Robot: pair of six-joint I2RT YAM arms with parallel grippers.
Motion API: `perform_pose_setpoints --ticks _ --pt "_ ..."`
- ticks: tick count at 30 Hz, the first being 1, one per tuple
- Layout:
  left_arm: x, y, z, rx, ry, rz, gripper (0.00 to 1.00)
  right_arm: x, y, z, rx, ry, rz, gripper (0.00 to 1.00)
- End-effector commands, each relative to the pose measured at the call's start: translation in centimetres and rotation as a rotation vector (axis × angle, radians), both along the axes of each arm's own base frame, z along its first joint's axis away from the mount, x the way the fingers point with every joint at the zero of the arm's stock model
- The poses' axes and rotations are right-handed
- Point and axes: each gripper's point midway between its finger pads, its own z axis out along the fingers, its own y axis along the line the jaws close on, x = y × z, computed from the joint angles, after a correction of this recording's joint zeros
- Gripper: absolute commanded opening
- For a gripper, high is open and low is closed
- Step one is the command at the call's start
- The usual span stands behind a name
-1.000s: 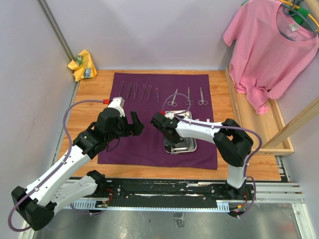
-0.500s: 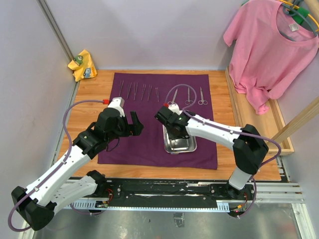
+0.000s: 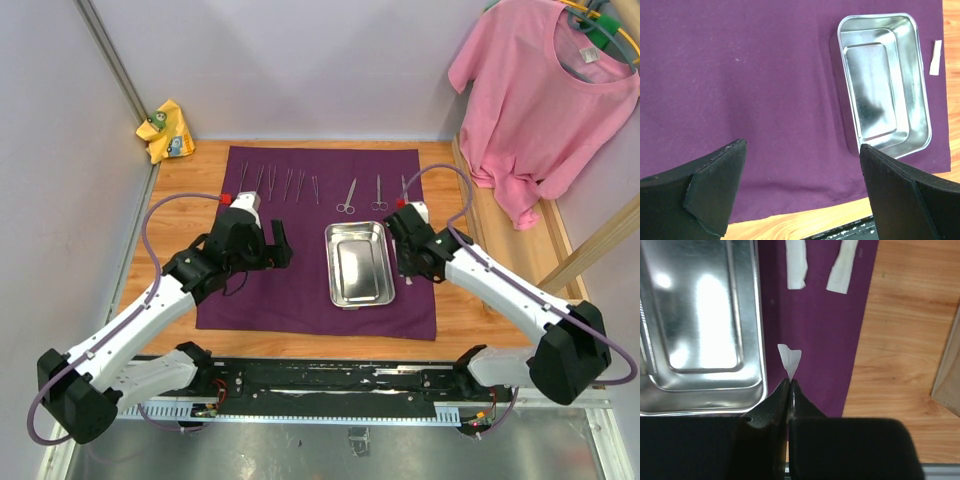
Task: Open and lay out the surgical kit
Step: Pick up the medical item from the container, then place the medical item in the surgical kit.
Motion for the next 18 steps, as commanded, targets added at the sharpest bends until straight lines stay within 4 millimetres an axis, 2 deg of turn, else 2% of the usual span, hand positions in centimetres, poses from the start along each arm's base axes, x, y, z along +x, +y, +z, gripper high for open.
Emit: perform_pose_setpoints --ticks 1,5,10,13,18 --pt "0.8 -0.9 0.5 -0.041 0.001 0.013 0.99 -1.1 -2.9 -1.6 -0.04 0.041 0.016 0.01" --pt "0.6 -1.4 -1.1 -0.077 0.06 0.042 0.99 -1.0 -4.6 -3.7 -0.005 0.072 -0.025 0.01" --pt "0.0 -1.3 -2.6 -0.101 0.11 0.08 0.99 -1.0 -5.7 -6.7 0.021 0.124 -0.041 0.01" --pt "-0.2 -1.0 -3.2 -0.117 0.121 0.108 0.99 -1.0 -5.5 -8.2 0.032 0.155 -0.035 0.01" --pt "-0.4 -1.4 -3.6 -0.118 0.129 0.119 0.99 -0.8 -5.2 -9.1 0.037 0.181 -0.034 0.01"
